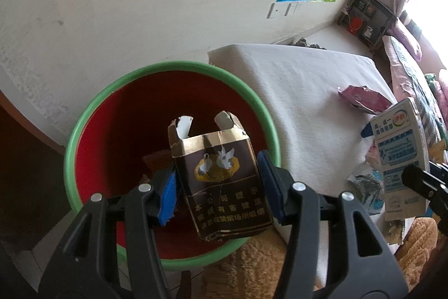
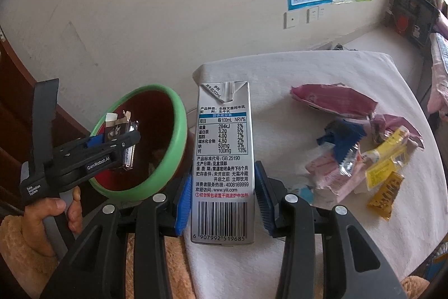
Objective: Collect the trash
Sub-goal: 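Carry the cigarette box and milk carton over the bucket and open both grippers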
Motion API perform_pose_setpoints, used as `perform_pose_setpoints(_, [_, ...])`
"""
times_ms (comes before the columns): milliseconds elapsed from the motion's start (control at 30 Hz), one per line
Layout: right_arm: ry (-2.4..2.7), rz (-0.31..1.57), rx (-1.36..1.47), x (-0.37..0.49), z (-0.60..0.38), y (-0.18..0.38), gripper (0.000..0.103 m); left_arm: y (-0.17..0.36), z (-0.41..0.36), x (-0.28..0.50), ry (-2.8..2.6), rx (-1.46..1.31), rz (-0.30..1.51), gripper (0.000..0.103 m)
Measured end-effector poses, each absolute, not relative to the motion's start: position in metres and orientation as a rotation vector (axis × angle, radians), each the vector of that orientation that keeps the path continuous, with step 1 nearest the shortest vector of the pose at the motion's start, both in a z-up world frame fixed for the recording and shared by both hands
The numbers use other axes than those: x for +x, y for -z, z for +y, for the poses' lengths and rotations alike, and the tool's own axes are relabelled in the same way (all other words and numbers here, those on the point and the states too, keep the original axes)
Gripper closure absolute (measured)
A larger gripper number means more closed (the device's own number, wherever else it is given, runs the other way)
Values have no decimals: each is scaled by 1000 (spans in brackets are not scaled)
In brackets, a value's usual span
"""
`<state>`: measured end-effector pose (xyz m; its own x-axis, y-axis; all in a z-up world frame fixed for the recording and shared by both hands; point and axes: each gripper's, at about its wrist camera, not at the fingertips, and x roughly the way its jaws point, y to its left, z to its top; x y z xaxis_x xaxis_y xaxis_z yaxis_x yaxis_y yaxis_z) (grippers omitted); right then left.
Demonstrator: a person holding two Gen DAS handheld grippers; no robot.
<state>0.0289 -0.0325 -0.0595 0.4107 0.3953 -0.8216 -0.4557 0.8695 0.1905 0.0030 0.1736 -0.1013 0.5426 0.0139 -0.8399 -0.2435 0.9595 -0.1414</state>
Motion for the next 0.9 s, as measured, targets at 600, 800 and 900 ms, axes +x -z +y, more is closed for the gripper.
perform_pose_setpoints(600, [-622,1027,-71,46,19,61,63,115,225,-17,-259,-323,996,52])
perform_pose_setpoints(800, [-686,1054,-60,58,50,64,63,118,239,-25,-290,-343,1000,52])
perform_pose_setpoints(900, [-727,1090,-21,65,63,68,63,119,244,-27,-304,-352,1001,52])
